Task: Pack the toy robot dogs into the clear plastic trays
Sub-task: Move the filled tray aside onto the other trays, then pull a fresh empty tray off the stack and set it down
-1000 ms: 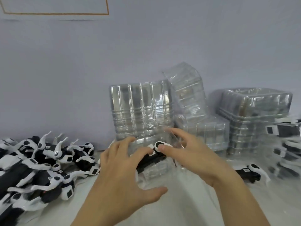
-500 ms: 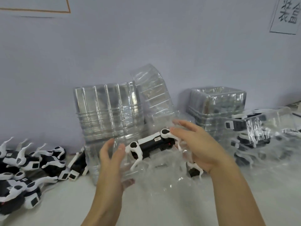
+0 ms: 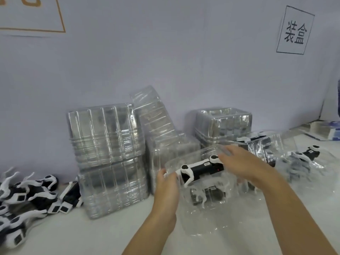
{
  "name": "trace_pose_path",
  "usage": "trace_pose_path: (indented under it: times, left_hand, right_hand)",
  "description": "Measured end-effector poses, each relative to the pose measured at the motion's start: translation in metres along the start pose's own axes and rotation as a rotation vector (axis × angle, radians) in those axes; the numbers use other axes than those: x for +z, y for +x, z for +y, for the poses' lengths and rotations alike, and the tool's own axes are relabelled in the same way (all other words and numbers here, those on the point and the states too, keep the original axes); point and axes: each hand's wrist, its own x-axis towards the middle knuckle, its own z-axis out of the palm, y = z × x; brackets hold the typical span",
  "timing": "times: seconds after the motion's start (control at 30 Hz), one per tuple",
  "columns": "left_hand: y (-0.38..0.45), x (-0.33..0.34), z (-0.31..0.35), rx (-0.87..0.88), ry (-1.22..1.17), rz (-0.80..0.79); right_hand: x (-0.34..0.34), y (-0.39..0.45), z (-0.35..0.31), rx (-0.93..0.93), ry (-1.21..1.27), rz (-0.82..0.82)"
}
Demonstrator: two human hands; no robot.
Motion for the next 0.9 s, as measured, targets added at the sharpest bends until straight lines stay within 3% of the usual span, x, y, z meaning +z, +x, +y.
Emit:
trace_pose_path:
  times: [0.37,0.7,0.9]
  left_hand:
    - [0.015,0.021,0.002,-0.025,0.049,0.005]
    - [0.007,0.036,-0.002,0.064,0.215,-0.008]
    - [0.012,0.031,-0.003,0.055,0.224,-0.026]
  right_hand:
    - [0.013,0.011,-0.005,-0.003,-0.344,-0.079]
    - [0.025,-0.006,-0.024,-0.048,-0.637,0.088]
    - [0.036,0.011,-0.062,-0.281,-0.405,0.174]
